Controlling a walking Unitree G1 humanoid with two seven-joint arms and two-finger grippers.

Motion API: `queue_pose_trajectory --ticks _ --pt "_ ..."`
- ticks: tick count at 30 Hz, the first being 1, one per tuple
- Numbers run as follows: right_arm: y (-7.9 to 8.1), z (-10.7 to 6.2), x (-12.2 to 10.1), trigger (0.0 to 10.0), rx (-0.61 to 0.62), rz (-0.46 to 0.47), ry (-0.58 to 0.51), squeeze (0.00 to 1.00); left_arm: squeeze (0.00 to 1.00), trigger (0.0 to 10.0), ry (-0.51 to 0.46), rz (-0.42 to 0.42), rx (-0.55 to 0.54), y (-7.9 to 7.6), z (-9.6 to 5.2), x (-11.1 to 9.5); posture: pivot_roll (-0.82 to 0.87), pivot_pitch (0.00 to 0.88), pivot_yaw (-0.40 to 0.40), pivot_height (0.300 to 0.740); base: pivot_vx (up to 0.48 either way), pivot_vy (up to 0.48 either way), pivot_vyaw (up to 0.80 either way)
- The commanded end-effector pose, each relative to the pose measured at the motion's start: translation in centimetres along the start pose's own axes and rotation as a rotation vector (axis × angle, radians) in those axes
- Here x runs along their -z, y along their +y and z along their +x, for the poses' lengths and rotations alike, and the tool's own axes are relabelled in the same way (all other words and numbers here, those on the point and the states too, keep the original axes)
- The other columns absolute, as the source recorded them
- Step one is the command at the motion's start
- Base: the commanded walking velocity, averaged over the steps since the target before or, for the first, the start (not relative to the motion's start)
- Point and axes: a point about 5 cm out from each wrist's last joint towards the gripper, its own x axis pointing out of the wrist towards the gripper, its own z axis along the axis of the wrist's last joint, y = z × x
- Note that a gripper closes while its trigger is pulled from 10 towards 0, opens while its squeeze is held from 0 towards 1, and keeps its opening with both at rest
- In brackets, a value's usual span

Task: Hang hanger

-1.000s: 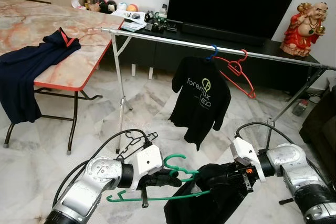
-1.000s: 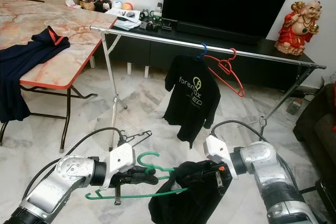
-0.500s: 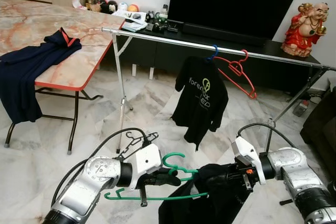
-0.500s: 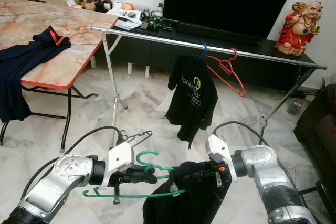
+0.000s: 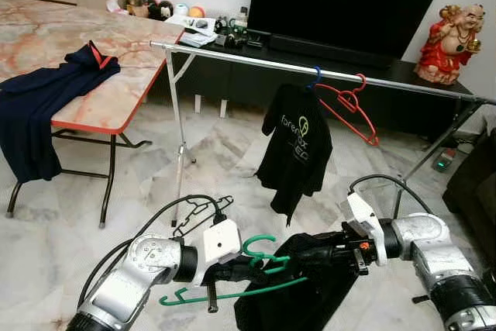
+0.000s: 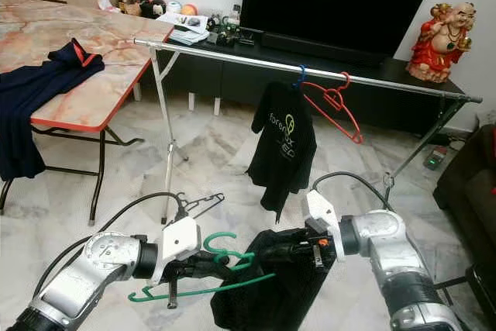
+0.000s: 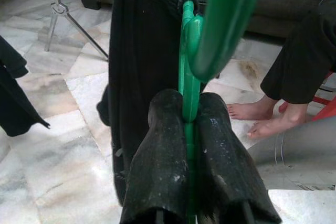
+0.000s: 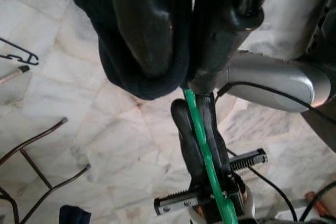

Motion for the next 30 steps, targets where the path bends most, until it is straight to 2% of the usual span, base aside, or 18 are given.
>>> queue_pose_trajectory --ticks 1,13,20,22,27,30 --pt "-0.2 0.2 -1.6 0.0 -0.004 -0.048 -0.092 0.0 0.0 0.0 0.012 -0.012 0.02 -0.3 0.5 0.1 0.07 0.0 -0.168 0.74 0.0 0.0 0.0" --pt "-0.5 0.5 -1.9 0.0 0.052 -0.032 -0.164 0.0 0.0 0.0 0.021 -0.021 0.027 -0.4 0.4 0.3 0.07 0.0 -0.165 0.74 0.0 0.0 0.0" --pt "-1.1 0.0 -2.8 0.0 0.123 -0.037 -0.222 0.0 0.0 0.0 0.117 0.001 0.044 -0.4 -0.5 1.4 0.07 0.0 -0.164 0.74 0.0 0.0 0.0" --pt "-1.2 0.0 -2.7 0.0 0.13 -0.035 -0.22 0.0 0.0 0.0 0.177 0.024 0.07 -0.5 -1.1 2.0 0.07 0.0 -0.164 0.74 0.0 0.0 0.0" --pt "-1.4 -0.2 -2.6 0.0 0.172 -0.045 -0.211 0.0 0.0 0.0 0.197 0.02 0.058 -0.4 -1.5 2.4 0.07 0.0 -0.164 0.74 0.0 0.0 0.0" --pt "-1.6 -0.6 -1.5 0.0 0.245 -0.059 -0.111 0.0 0.0 0.0 0.193 0.006 0.032 -0.2 -2.3 2.6 0.07 0.0 -0.165 0.74 0.0 0.0 0.0"
